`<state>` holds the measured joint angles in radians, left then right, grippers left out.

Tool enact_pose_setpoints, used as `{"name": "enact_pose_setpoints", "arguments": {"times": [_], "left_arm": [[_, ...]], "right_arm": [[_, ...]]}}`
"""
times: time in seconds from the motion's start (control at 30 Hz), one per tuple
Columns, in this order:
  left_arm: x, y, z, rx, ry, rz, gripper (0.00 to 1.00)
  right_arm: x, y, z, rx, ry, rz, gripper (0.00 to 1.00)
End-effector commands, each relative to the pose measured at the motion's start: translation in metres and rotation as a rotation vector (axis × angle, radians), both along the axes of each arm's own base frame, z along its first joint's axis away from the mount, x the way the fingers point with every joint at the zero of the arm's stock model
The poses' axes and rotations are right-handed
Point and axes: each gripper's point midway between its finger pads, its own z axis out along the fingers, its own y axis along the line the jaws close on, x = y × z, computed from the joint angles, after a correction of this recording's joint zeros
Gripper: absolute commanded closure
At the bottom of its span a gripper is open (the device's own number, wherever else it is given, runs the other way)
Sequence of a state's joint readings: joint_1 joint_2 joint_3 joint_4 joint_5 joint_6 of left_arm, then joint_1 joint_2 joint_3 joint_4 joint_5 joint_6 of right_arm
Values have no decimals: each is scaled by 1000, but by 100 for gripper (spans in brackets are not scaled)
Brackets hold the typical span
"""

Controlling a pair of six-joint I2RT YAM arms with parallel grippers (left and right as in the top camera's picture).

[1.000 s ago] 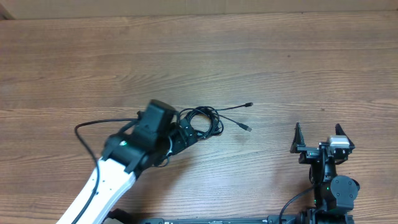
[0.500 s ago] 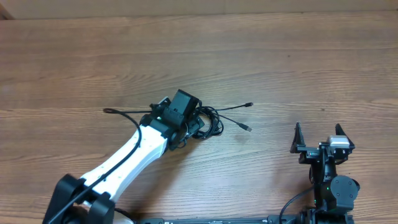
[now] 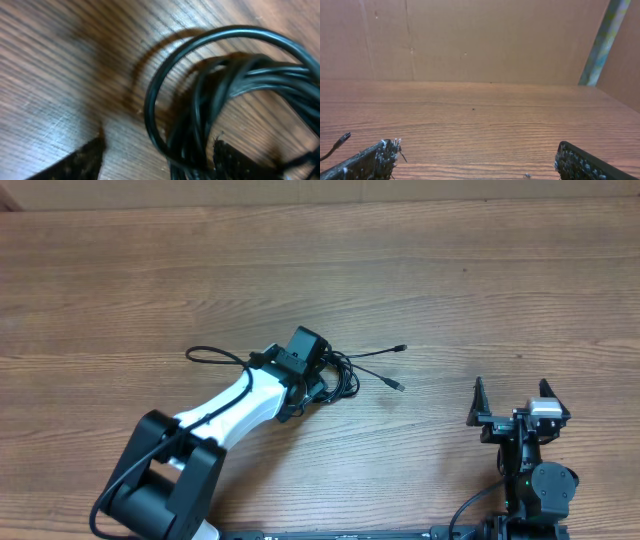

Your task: Untangle cables

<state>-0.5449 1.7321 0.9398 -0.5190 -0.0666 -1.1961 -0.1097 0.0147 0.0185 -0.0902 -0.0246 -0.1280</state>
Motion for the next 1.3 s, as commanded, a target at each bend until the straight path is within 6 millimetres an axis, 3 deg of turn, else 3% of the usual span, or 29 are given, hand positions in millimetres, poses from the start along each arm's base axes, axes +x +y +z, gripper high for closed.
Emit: {"name": "enact_pose_setpoints", "arguments": {"times": [0.0,0.1,0.23,0.63,0.77,0.97,1.17,1.27], "left_arm": [[0,-8,-16,-11,31,-19,42],[-7,-12,-27,-28,80,-28,70],[-10,-13,-30,-37,97,-30,94],[-29,3,-24,8,172,-16,96],[-45,11,-20,36,230,-16,96],[-86,30,-13,116,383,29,95],[-102,62,16,231,381,116,96],[-99,64,38,208,311,124,96]], "right_arm": [[0,-2,-1,-2,-8,-11,0],[0,-2,-1,-2,-8,-11,0],[0,-2,-1,-2,-8,-11,0],[0,-2,-1,-2,-8,-11,0],[0,-2,-1,-2,-8,-11,0],[0,-2,-1,-2,-8,-11,0],[0,-2,-1,-2,-8,-11,0],[0,-2,-1,-2,-8,-11,0]]}}
